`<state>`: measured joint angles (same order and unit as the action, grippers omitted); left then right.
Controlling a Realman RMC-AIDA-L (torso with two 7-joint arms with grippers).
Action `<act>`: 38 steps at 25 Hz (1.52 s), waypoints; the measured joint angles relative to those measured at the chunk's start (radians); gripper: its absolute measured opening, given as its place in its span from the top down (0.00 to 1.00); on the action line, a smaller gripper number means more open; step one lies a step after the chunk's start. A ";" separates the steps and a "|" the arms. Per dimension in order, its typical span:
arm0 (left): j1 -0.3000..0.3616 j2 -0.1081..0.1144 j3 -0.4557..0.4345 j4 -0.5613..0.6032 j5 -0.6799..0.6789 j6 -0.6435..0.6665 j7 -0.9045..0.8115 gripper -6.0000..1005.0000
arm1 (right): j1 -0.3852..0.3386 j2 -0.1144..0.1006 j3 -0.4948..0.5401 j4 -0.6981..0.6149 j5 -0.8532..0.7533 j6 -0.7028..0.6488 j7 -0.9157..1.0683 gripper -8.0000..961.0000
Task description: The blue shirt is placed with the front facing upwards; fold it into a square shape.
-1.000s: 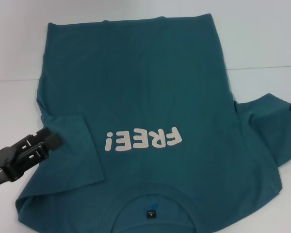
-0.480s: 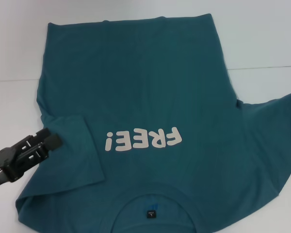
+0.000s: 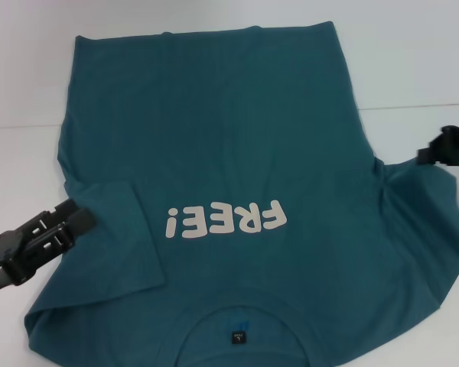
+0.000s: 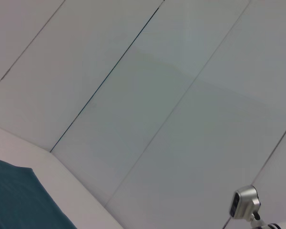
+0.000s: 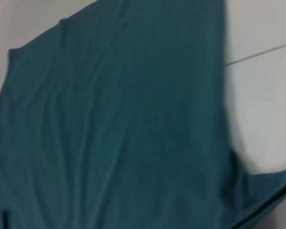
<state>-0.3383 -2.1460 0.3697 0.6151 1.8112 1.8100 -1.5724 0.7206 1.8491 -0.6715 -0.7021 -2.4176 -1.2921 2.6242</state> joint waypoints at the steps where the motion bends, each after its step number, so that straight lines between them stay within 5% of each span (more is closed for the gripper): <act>1: 0.001 0.000 0.000 0.000 0.000 0.000 0.000 0.24 | 0.007 0.003 -0.003 0.000 0.000 -0.006 0.000 0.98; 28: 0.034 0.000 0.000 0.000 -0.064 0.000 0.003 0.24 | 0.100 0.086 -0.079 0.036 0.001 0.099 0.078 0.92; 38: 0.035 0.002 -0.019 -0.016 -0.064 0.000 0.007 0.24 | 0.133 0.092 -0.088 0.100 -0.021 0.145 0.069 0.89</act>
<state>-0.3037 -2.1443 0.3508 0.5988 1.7471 1.8100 -1.5658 0.8536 1.9409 -0.7598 -0.6025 -2.4390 -1.1474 2.6936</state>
